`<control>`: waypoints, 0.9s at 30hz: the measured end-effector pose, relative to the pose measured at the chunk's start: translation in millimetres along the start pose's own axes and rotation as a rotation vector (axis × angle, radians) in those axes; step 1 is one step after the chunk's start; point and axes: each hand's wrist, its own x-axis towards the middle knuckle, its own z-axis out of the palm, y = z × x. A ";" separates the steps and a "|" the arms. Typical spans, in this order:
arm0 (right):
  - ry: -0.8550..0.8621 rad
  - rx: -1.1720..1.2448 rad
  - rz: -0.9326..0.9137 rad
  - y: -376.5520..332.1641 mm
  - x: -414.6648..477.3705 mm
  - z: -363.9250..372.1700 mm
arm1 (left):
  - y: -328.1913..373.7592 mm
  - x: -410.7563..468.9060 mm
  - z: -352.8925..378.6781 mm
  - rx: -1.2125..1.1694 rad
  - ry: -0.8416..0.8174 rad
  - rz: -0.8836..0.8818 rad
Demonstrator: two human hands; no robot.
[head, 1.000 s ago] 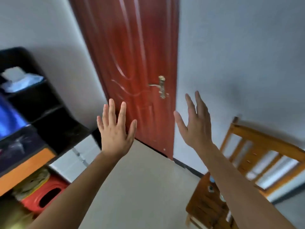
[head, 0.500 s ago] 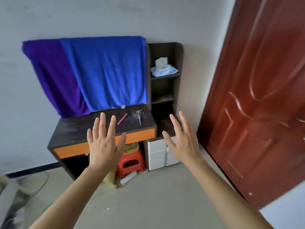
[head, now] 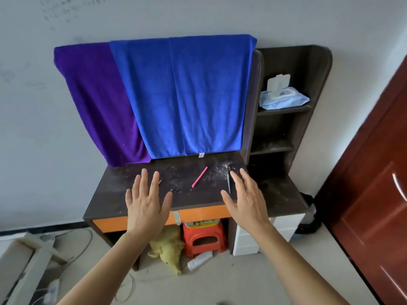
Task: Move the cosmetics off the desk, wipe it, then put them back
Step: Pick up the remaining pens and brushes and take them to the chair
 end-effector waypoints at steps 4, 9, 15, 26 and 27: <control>-0.063 -0.011 0.072 19.6 67.4 33.2 | -4.4 82.3 25.5 0.040 -0.054 -0.008; -0.192 -0.018 0.146 28.4 126.6 74.7 | -22.8 146.4 54.3 0.059 -0.091 -0.010; -0.309 -0.058 0.218 33.9 165.6 132.3 | -75.3 190.3 108.8 0.092 -0.257 -0.064; -0.493 -0.182 0.533 19.6 188.5 221.0 | -169.7 256.4 210.6 0.208 -0.715 -0.111; -0.494 -0.185 0.551 18.1 188.6 225.4 | -171.9 259.2 217.4 0.224 -0.757 -0.109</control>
